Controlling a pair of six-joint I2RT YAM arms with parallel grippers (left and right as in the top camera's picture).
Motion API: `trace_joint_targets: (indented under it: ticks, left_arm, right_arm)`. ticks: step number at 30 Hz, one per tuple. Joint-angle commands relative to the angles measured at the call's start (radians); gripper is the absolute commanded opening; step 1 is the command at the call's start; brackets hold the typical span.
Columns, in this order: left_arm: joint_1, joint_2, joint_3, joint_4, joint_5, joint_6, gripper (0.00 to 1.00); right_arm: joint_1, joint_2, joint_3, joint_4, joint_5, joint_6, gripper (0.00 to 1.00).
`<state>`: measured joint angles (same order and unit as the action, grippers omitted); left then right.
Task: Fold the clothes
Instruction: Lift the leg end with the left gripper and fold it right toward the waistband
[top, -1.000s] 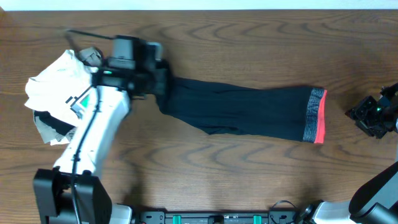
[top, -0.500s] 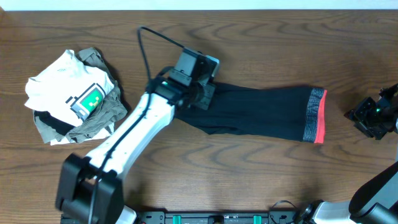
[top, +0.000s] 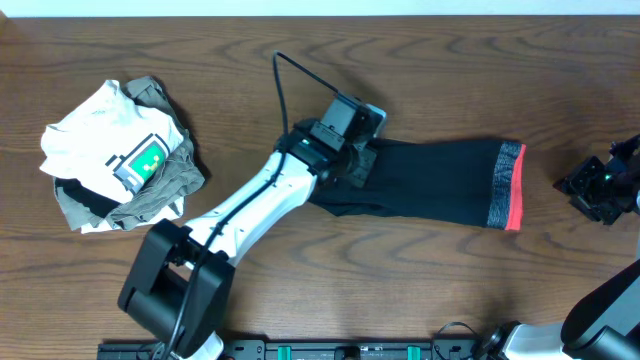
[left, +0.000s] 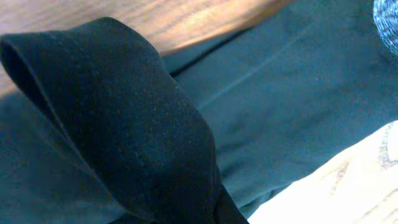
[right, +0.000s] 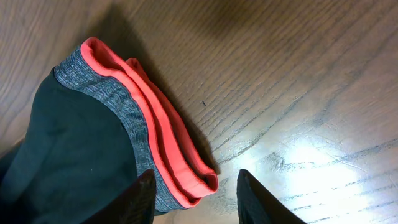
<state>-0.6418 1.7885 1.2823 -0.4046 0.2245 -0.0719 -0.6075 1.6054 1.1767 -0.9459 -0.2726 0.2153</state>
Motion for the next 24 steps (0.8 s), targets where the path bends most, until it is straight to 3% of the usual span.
trace_joint_targets:
  ticks: [1, 3, 7, 10, 17, 24]
  left_arm:
    - [-0.024, 0.025, 0.000, 0.007, -0.009, -0.034, 0.07]
    - [-0.037, 0.028, 0.000, 0.016, -0.008, -0.058, 0.14]
    - [-0.057, 0.027, 0.001, 0.034, 0.082, -0.068, 0.41]
    - [-0.056, 0.024, 0.011, 0.036, 0.151, -0.068, 0.43]
    - [0.013, -0.052, 0.013, 0.012, 0.157, -0.069, 0.43]
    - [0.188, -0.152, 0.013, -0.084, 0.157, -0.072, 0.42]
  right_arm:
    - [-0.001, 0.001, 0.005, -0.001, -0.002, -0.010, 0.41]
    - [-0.001, 0.001, 0.005, -0.001, -0.002, -0.010, 0.41]
    - [-0.001, 0.001, 0.005, 0.000, -0.001, -0.010, 0.41]
    - [-0.001, 0.001, 0.005, -0.001, -0.001, -0.010, 0.41]
    - [-0.001, 0.001, 0.005, -0.001, -0.001, -0.011, 0.41]
    - [-0.001, 0.004, -0.010, 0.011, 0.045, -0.029, 0.53]
